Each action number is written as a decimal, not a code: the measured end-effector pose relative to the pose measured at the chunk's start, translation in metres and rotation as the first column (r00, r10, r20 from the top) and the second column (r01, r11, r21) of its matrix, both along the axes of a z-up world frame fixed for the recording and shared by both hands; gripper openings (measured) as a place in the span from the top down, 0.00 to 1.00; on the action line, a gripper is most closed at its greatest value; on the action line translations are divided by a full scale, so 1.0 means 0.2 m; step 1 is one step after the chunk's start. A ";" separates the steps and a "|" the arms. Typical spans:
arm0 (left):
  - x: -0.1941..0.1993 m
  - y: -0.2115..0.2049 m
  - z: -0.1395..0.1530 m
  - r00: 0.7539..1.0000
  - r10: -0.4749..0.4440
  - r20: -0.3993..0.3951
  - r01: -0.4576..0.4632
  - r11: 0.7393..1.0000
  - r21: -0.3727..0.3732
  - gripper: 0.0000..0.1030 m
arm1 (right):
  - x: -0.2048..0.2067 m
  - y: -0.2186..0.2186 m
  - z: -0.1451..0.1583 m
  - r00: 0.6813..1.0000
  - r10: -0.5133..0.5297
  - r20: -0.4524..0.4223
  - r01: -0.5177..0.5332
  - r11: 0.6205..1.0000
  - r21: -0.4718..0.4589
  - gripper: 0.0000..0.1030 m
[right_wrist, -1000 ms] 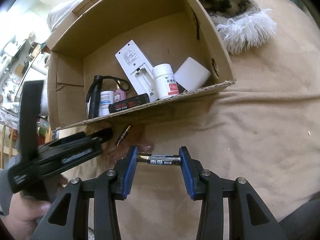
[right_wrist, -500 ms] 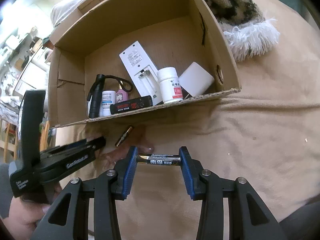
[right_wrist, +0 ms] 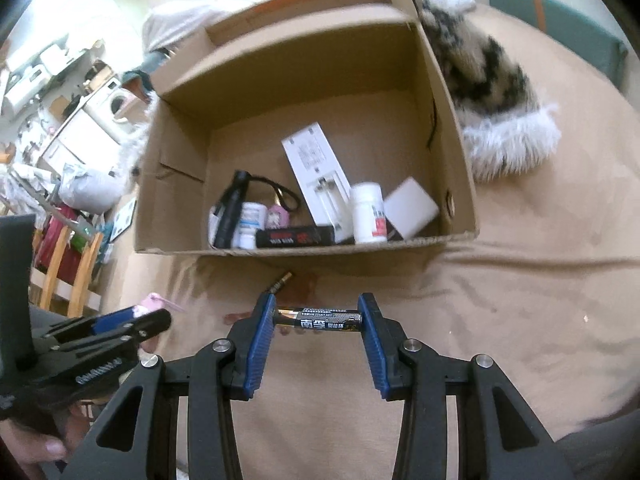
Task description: Organize rigid objects
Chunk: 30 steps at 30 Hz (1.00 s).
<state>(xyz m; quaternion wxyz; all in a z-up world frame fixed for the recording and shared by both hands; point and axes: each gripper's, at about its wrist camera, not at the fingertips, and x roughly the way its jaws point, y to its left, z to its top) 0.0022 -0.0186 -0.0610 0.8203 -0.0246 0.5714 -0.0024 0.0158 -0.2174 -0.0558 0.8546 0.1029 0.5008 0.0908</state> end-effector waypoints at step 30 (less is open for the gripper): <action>0.65 -0.21 0.21 0.984 -0.055 0.167 0.060 0.998 -0.023 0.75 | 0.55 0.02 0.13 0.987 0.122 0.100 -0.117 0.992 -0.055 0.57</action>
